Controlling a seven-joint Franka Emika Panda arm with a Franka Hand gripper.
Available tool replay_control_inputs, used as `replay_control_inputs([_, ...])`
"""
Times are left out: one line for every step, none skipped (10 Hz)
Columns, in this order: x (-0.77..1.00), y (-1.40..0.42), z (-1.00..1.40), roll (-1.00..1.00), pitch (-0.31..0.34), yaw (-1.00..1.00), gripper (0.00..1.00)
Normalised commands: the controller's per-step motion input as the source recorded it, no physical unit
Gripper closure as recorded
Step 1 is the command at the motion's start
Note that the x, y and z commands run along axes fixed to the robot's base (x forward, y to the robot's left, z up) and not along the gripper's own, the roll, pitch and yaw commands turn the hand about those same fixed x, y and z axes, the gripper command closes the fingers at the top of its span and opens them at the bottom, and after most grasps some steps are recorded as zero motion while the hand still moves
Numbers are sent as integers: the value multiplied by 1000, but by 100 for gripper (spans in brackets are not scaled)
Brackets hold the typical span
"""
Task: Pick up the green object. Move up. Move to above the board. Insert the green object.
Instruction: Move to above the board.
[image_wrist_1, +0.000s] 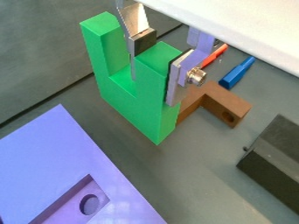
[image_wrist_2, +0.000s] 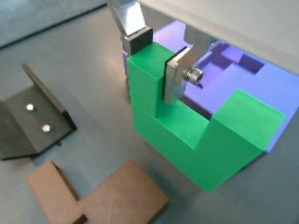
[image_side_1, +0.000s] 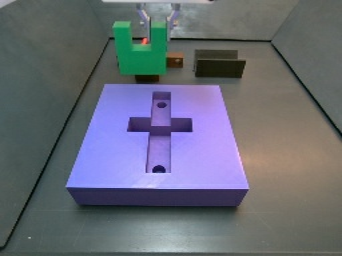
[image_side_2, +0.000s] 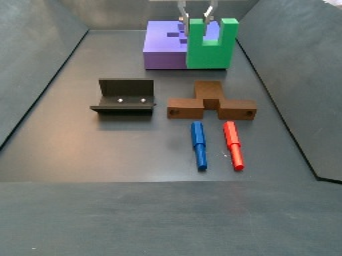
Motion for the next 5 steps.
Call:
replay_control_inputs([0,0,1400,0,0,0,100])
replay_control_inputs([-22,2,1400,3,33,4,100])
replay_control_inputs([-58,-1,1400,-7,36,1,100])
replay_control_inputs([-13,-6,1400,-22,16,-1,100])
replay_control_inputs([58,-8,1400,-26,74,-4,100])
